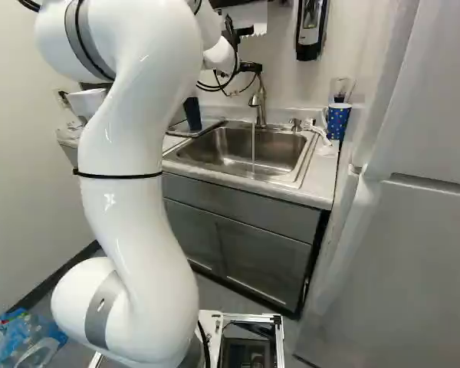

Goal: Rinse the cup and place it in the tray

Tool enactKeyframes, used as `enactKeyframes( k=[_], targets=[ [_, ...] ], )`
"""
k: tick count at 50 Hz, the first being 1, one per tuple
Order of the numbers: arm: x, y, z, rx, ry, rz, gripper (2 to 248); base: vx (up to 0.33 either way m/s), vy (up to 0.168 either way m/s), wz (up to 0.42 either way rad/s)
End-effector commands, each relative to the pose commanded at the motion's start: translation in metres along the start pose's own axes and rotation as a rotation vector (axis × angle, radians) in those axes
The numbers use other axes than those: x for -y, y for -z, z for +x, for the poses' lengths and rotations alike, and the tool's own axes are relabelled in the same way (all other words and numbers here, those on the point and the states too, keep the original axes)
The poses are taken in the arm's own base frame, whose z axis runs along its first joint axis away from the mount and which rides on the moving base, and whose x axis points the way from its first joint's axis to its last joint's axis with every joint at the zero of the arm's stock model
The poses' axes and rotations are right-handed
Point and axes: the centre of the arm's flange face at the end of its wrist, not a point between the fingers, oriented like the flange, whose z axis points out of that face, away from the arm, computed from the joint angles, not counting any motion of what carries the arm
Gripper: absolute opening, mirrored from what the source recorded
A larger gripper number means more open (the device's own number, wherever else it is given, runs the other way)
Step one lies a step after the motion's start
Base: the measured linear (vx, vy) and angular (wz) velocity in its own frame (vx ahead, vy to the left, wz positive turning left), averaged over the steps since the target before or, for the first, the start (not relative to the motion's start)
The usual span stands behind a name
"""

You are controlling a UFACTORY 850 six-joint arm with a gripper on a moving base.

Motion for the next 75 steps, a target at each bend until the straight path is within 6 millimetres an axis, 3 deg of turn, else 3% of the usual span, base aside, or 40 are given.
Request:
enactKeyframes(
  k=[75],
  targets=[
    [0.0023, 0.0014, 0.0000, 0.000, 0.001, 0.003, 247, 0.000, 0.000, 0.000]
  ],
)
